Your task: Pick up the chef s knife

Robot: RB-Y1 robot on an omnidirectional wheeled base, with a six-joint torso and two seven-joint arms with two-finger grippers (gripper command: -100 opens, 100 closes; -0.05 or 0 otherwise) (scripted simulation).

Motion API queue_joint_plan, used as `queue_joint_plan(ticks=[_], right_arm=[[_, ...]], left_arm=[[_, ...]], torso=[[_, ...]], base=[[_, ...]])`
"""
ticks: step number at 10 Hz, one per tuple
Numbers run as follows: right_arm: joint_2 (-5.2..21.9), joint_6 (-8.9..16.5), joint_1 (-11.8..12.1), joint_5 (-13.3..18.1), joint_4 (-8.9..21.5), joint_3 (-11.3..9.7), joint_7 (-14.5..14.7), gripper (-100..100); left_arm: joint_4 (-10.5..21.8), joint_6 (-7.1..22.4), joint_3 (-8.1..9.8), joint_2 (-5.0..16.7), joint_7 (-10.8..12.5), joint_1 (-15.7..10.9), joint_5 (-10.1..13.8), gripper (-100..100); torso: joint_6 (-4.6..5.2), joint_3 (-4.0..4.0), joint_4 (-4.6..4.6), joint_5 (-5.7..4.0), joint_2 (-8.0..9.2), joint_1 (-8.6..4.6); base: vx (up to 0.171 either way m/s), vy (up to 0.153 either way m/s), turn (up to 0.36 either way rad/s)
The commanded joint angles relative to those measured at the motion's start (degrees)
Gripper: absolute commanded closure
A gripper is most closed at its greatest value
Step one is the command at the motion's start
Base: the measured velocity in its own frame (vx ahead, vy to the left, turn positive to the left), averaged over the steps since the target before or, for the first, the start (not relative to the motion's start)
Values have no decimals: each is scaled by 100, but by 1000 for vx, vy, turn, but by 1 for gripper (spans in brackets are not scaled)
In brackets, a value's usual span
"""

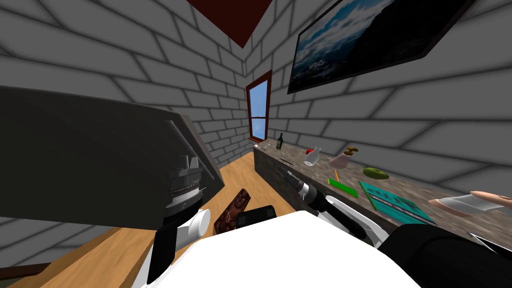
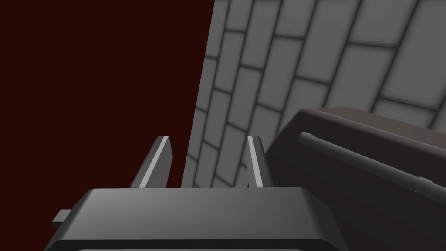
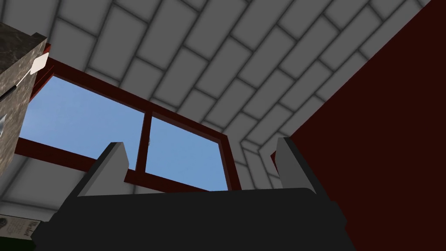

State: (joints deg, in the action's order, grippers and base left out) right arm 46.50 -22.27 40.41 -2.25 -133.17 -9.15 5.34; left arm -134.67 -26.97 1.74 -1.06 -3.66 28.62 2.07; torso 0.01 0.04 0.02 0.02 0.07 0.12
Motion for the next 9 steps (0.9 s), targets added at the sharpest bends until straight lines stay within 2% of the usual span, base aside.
queue_joint_plan(ticks=[1, 2, 6, 7, 8, 9], right_arm=[[286, 54, 62, 5, 33, -72, -30, -100], [436, 54, 62, 5, 33, -72, -30, -100], [436, 54, 62, 5, 33, -72, -30, -100], [722, 109, 121, 14, 75, -149, -61, -100], [876, 109, 121, 14, 75, -149, -61, -100], [879, 109, 121, 14, 75, -149, -61, -100]], left_arm=[[0, 0, 0, 0, 0, 0, 0, 0], [0, 0, 0, 0, 0, 0, 0, 0], [0, 0, 0, 0, 0, 0, 0, 0], [0, 0, 0, 0, 0, 0, 0, 0], [0, 0, 0, 0, 0, 0, 0, 0], [0, 0, 0, 0, 0, 0, 0, 0]], torso=[[0, 0, 0, 0, 0, 0], [-1, -1, 0, 2, -1, 7], [-1, -1, 0, -1, -3, -1], [-1, -2, -1, 0, -4, -5], [-1, -4, -2, 0, -7, -4], [-1, -5, -2, -1, -8, -7]], base=[[-12, 62, 24], [-3, 38, 40], [-5, 20, 42], [5, 27, 84], [1, 20, 59], [-12, 13, 43]])
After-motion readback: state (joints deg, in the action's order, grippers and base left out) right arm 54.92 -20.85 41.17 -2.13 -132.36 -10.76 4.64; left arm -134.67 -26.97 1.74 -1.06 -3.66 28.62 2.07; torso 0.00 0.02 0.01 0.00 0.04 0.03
